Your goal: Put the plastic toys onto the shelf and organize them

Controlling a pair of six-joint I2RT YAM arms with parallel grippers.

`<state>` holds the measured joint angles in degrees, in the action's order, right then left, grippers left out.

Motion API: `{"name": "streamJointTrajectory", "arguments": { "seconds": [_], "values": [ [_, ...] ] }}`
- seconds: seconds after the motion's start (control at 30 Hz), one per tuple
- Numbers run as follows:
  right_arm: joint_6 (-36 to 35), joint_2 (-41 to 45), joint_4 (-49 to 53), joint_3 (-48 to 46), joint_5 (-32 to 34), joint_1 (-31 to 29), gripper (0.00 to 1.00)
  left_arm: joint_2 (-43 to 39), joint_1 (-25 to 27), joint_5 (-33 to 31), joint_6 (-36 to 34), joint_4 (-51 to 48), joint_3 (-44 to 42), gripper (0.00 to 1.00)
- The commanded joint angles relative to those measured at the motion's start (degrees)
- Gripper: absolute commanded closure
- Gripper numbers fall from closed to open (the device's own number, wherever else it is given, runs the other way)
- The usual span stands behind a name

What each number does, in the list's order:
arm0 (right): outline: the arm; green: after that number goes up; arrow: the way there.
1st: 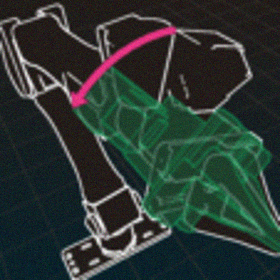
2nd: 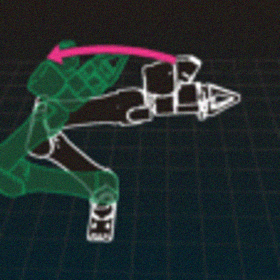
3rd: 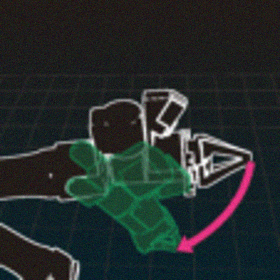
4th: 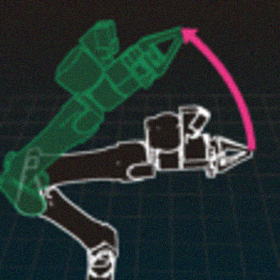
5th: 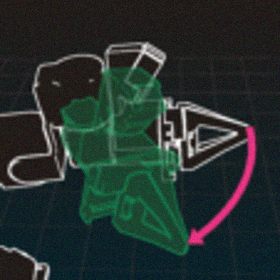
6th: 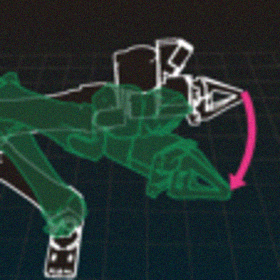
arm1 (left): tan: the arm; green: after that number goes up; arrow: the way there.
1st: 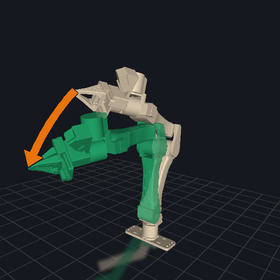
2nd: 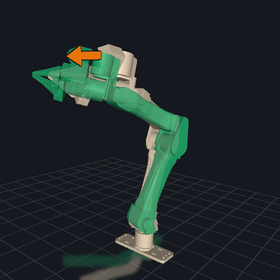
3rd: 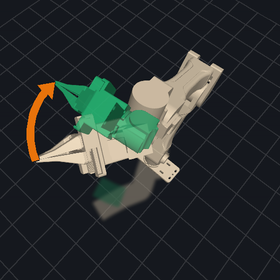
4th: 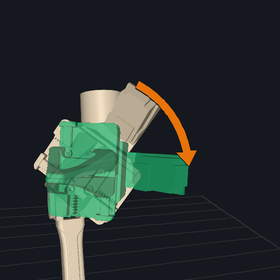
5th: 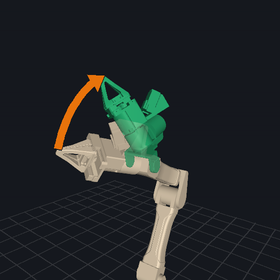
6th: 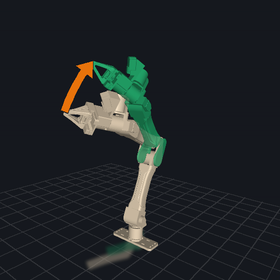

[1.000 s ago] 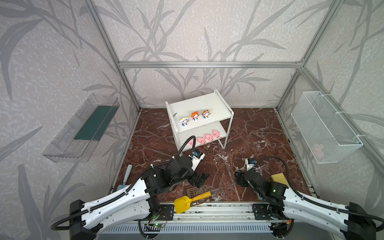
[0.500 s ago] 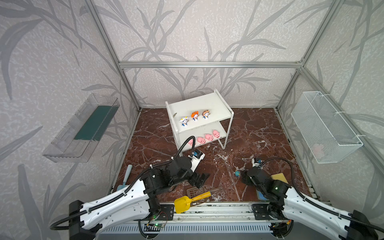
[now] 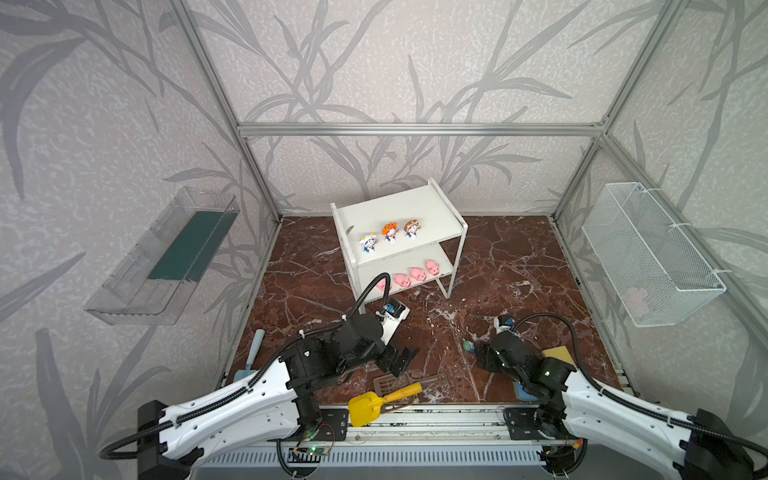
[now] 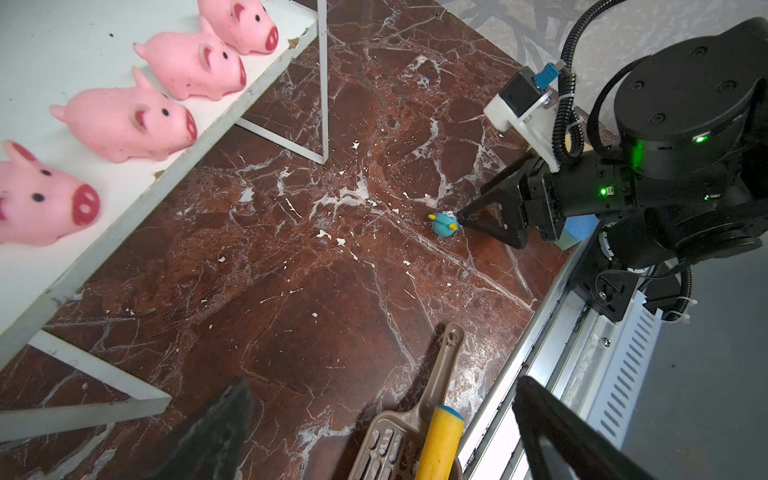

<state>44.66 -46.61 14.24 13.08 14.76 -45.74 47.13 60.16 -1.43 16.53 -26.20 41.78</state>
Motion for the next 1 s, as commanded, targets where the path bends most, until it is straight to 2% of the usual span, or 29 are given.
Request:
{"name": "streamJointTrajectory", "arguments": {
  "seconds": [0.0, 0.13, 0.27, 0.47, 0.73, 0.97],
  "values": [
    [-1.64, -2.21, -3.8, 0.93, -2.9, 0.12, 0.24, -0.42, 0.26, -0.68, -0.36, 0.61, -0.53, 0.01],
    [-3.96, -5.33, -4.73, 2.71, -4.19, 0.2, 0.24, -0.82, 0.3, -0.82, -0.35, 0.54, -0.59, 0.01],
    [-10.15, -6.21, -3.93, 5.53, -5.08, 0.19, 0.25, -1.28, 0.42, -1.11, -0.36, 0.39, -0.67, 0.01],
    [-16.93, -6.97, 3.23, 11.21, -5.49, 0.81, 0.27, -1.26, 0.63, -1.29, -0.36, 0.6, -0.73, 0.01],
    [-16.14, -9.45, 5.78, 12.56, -6.51, 1.97, 0.26, -1.37, 0.83, -1.51, -0.44, 0.67, -0.76, 0.01],
    [-21.14, -13.55, 0.17, 13.0, -20.12, 1.97, 0.25, -1.07, 0.8, -1.3, -0.67, 1.01, -0.74, 0.01]
  ]
}}
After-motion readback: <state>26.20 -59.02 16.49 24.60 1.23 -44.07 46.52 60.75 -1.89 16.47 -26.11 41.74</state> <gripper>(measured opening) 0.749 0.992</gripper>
